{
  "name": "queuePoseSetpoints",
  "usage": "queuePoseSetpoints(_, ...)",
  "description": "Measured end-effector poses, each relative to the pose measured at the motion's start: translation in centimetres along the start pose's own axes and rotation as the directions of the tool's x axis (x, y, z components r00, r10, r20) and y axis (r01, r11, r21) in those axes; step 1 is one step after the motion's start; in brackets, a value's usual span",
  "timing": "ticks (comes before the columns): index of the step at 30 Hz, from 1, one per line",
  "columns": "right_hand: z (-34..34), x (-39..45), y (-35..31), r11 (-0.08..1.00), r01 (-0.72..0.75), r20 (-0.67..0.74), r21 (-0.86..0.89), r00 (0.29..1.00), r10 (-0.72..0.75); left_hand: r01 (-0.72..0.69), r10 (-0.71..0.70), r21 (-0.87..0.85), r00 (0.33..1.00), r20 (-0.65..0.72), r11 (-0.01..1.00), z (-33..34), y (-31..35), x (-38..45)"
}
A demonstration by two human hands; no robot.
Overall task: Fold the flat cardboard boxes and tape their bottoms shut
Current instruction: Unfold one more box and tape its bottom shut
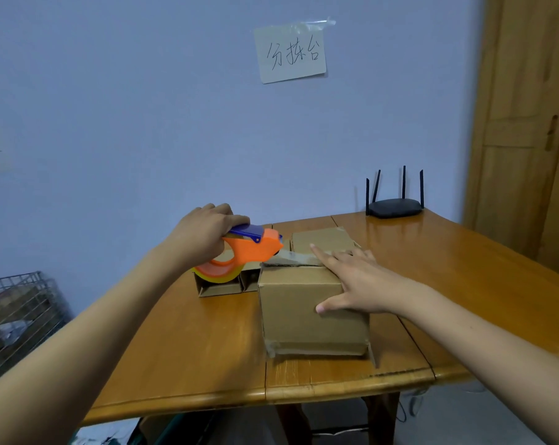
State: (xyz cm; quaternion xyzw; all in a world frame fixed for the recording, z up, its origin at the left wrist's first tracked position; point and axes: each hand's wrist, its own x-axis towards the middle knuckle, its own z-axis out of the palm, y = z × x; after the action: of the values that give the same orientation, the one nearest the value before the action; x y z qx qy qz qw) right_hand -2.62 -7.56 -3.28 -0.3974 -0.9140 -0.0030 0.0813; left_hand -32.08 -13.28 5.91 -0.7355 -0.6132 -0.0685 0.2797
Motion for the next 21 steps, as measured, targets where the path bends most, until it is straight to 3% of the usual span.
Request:
queuePoseSetpoints(14, -0.1, -0.4, -0.4, 0.995, 0.017, 0.028, -0.099, 1.000, -0.015, -0.006, 0.006, -0.016, 1.000, 0.021, 1.000, 3.7, 0.4, -2.6)
queuePoseSetpoints(21, 0.4, 0.1, 0.2, 0.999, 0.021, 0.028, -0.032, 0.999, -0.020, -0.005, 0.005, -0.010, 1.000, 0.025, 1.000, 4.4, 0.6, -3.3)
